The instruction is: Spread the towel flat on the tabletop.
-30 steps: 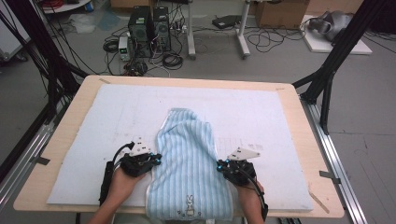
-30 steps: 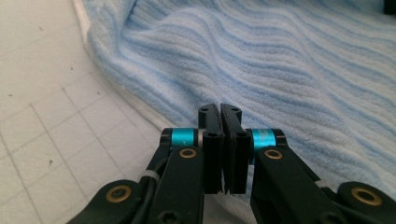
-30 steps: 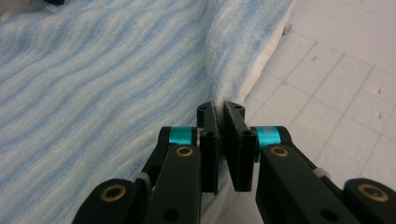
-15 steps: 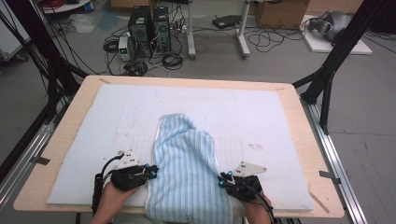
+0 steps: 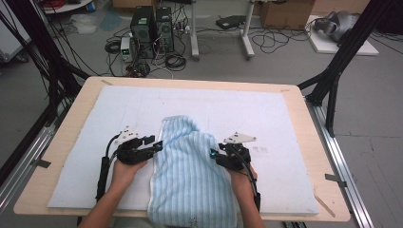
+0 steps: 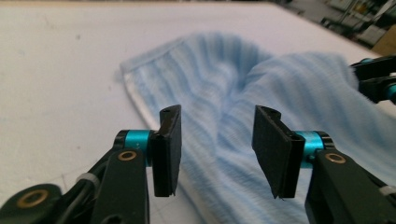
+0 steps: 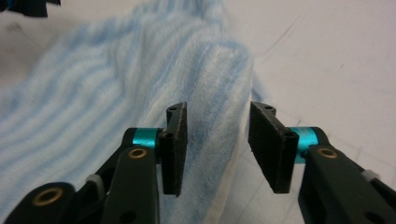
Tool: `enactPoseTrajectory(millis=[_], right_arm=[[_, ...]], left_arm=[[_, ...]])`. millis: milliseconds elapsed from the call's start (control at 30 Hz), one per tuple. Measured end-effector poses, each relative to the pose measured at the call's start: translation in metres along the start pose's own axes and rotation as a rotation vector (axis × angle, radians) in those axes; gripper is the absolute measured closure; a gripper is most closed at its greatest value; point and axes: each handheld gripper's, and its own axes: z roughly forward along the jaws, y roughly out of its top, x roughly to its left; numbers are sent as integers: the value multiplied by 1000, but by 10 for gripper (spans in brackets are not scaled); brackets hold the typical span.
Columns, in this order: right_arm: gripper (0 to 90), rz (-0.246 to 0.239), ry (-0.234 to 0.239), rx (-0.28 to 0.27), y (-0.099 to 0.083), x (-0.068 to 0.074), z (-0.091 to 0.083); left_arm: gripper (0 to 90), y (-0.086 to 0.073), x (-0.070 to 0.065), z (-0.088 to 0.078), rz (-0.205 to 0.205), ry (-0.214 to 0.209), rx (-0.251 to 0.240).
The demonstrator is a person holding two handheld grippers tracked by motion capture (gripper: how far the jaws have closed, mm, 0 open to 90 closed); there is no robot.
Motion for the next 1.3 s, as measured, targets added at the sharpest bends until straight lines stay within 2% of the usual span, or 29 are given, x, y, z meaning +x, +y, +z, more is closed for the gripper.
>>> enactPoseTrajectory(millis=[67, 133, 167, 233, 267, 300, 333, 467, 600, 700, 900, 967, 1000, 1033, 1100, 1133, 1200, 1300], right_arm=[[755, -29, -14, 46, -2, 1, 4], [824, -40, -3, 62, -3, 2, 5], [831, -52, -2, 68, -4, 3, 6], [846, -47, 13, 80, -5, 3, 5], [848, -50, 16, 81, -6, 4, 4], [849, -52, 25, 79, -7, 5, 2], [849, -52, 31, 76, -8, 6, 0], [849, -47, 56, 73, -16, 7, -11], [850, -32, 74, 66, -29, 7, -25], [851, -35, 82, 68, -36, 10, -34], [850, -22, 95, 69, -54, 13, -54], [847, -22, 101, 70, -57, 13, -58], [839, -23, 104, 74, -57, 14, -59], [819, -18, 107, 76, -57, 15, -61], [641, -12, 96, 63, -53, 13, -62], [557, 17, 89, 40, -49, 11, -63], [404, 49, 78, -38, -40, 3, -65], [314, 71, 56, -106, -24, -11, -59]], left_arm=[[608, 1, -2, 0, 16, 11, 4], [679, 0, -4, 2, 23, 20, 44], [732, 0, -5, 3, 26, 19, 69], [835, -1, -8, 4, 45, 29, 114], [859, -1, -9, 5, 56, 29, 141], [866, -1, -11, 6, 75, 24, 185], [869, -1, -13, 5, 100, 28, 190], [873, -1, -17, -2, 117, 8, 228], [874, -1, -25, -11, 151, -39, 267], [875, -2, -31, -16, 171, -67, 273], [871, -13, -36, -24, 156, -120, 265], [853, -15, -36, -26, 140, -132, 239], [805, -14, -35, -27, 142, -131, 220], [723, -12, -34, -28, 140, -116, 177], [533, -9, -29, -29, 131, -96, 107], [483, -7, -25, -30, 129, -89, 78], [450, -2, -17, -31, 128, -72, 62], [426, 7, -7, -31, 119, -68, 10]])
